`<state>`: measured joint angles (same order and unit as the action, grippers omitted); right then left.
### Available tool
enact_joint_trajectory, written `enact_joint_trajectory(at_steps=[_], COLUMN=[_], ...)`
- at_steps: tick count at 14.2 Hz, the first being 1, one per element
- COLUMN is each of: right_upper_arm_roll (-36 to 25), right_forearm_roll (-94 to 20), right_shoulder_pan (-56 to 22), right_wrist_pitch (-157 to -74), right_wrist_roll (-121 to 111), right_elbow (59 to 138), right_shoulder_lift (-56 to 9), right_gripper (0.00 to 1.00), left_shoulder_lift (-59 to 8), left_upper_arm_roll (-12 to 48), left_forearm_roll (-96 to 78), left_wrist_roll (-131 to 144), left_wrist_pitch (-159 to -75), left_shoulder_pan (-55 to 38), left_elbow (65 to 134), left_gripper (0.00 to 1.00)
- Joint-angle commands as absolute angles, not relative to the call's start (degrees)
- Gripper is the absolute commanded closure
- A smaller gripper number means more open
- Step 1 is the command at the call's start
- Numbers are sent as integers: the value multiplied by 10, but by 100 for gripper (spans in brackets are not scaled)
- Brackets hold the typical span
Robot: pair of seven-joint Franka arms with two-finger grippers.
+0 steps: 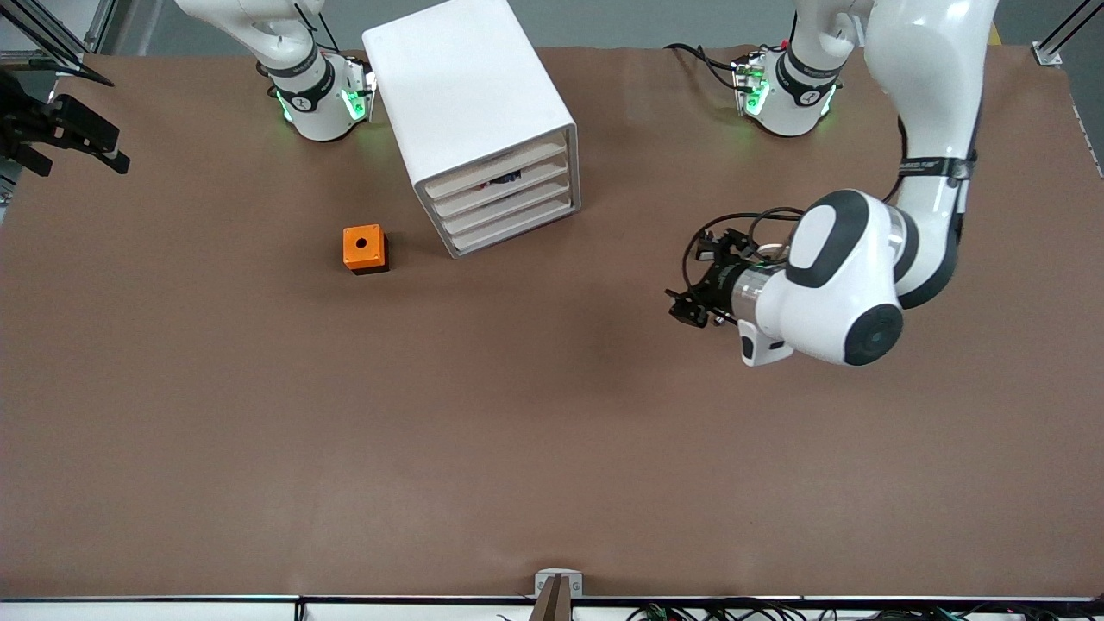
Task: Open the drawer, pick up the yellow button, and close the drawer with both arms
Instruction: 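Reach the left gripper to the drawer front and grip its edge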
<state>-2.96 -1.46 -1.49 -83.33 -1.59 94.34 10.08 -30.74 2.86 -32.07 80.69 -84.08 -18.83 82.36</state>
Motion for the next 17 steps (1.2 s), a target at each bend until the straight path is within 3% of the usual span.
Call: enact_joint_trajectory(at_steps=[1, 10, 12, 17], right_upper_arm_roll=[-31, -35, -35, -35], right_forearm_roll=[-15, -12, -12, -5], right_shoulder_pan=[-21, -9, -5, -5], right_wrist_pitch=[-828, -829, -828, -828], right_wrist_roll=[-14, -17, -17, -17], right_elbow=[948, 949, 949, 949], right_shoulder_lift=[111, 110, 110, 110], right_gripper=[0, 0, 0, 0], left_shoulder_lift=[-353, -427, -438, -459], left_upper_arm_roll=[64, 120, 120, 119], left_forearm_roll=[-367, -489, -515, -540], left_wrist_roll=[964, 1279, 1296, 1296], left_wrist_pitch=[-796, -741, -741, -747], left_shoulder_pan=[-188, -207, -228, -257], left_elbow=[792, 779, 779, 782], left_gripper=[0, 1, 9, 43])
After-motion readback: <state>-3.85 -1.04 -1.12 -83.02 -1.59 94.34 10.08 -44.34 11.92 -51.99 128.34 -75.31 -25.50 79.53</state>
